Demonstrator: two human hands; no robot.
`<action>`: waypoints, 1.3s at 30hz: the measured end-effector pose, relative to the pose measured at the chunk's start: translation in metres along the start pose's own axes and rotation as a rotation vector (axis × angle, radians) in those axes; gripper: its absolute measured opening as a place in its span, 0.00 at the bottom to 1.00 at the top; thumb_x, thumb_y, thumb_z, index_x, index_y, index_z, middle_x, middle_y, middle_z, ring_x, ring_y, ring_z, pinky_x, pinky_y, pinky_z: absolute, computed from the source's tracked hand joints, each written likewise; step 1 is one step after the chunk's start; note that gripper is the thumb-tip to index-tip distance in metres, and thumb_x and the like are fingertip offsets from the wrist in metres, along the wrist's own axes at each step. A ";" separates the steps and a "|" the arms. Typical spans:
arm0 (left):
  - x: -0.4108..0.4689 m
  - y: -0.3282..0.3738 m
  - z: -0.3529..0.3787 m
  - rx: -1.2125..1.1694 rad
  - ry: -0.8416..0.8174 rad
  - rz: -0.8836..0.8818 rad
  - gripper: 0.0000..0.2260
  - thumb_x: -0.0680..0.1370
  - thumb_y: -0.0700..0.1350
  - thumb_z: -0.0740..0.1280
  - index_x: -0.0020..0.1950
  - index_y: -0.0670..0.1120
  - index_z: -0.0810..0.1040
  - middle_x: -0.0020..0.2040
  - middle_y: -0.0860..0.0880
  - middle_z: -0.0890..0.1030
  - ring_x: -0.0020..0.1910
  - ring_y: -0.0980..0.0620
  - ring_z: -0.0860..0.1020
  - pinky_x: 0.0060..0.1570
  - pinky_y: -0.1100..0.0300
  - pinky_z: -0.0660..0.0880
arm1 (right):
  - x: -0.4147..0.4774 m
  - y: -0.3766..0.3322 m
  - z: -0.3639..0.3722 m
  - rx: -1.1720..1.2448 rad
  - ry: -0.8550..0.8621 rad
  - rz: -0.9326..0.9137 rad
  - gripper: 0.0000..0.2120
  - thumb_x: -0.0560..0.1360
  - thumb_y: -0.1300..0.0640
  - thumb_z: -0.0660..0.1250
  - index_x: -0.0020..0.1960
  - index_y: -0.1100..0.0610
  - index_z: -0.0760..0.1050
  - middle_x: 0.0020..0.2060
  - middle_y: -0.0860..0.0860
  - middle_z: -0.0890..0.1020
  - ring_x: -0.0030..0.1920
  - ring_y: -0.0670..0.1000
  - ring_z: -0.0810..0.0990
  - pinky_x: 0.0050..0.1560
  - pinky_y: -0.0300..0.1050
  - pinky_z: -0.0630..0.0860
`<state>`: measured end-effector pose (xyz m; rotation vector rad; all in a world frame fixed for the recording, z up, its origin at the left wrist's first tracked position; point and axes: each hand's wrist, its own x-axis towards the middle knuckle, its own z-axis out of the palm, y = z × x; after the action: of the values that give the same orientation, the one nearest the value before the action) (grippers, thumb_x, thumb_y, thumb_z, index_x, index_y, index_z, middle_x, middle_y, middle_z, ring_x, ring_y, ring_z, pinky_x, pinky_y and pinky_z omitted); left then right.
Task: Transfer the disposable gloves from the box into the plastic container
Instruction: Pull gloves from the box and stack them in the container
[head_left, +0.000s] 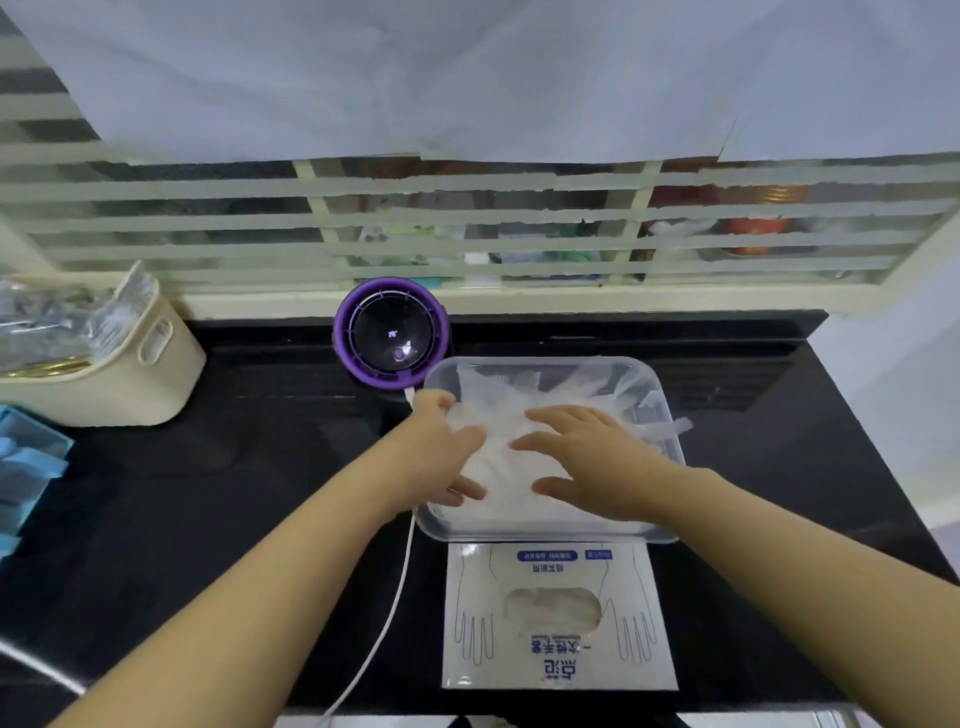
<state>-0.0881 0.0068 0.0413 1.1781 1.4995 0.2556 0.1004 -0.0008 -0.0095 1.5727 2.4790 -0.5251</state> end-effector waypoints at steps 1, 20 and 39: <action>-0.004 0.001 -0.009 0.202 0.069 0.067 0.24 0.82 0.47 0.61 0.75 0.50 0.54 0.50 0.51 0.77 0.41 0.52 0.83 0.42 0.58 0.80 | 0.002 0.001 0.004 0.011 -0.026 -0.023 0.24 0.79 0.44 0.59 0.74 0.43 0.59 0.76 0.48 0.54 0.75 0.51 0.52 0.74 0.50 0.50; 0.085 -0.025 0.049 1.225 -0.181 0.193 0.29 0.76 0.51 0.69 0.73 0.45 0.63 0.69 0.43 0.64 0.65 0.42 0.67 0.61 0.50 0.70 | 0.022 0.031 0.035 -0.076 -0.295 0.201 0.36 0.78 0.50 0.62 0.78 0.53 0.45 0.77 0.58 0.47 0.76 0.59 0.48 0.74 0.55 0.50; 0.091 -0.027 0.054 1.257 -0.136 0.200 0.33 0.76 0.53 0.69 0.75 0.43 0.59 0.71 0.42 0.63 0.68 0.42 0.67 0.63 0.49 0.70 | -0.016 0.020 -0.035 -0.180 -0.023 0.114 0.21 0.78 0.49 0.63 0.70 0.48 0.68 0.67 0.48 0.72 0.66 0.52 0.69 0.63 0.48 0.69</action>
<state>-0.0427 0.0405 -0.0522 2.2566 1.3839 -0.7460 0.1268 0.0062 0.0240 1.6150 2.3288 -0.2916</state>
